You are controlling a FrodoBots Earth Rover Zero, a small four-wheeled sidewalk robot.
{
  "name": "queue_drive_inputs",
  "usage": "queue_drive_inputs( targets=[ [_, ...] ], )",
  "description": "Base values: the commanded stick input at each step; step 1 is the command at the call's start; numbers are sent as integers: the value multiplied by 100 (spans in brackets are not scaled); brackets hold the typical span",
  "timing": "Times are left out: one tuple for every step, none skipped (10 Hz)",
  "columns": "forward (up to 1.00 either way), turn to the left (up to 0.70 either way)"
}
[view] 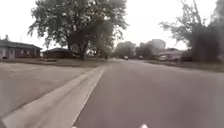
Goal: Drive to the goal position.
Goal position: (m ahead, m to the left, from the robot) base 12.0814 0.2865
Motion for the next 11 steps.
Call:
queue_drive_inputs(
  targets=[
    [100, 0],
    [100, 0],
    [100, 0],
    [100, 0],
    [100, 0],
    [100, 0],
    [100, 0],
    [100, 0],
    [100, 0],
    [100, 0],
    [100, 0]
  ],
)
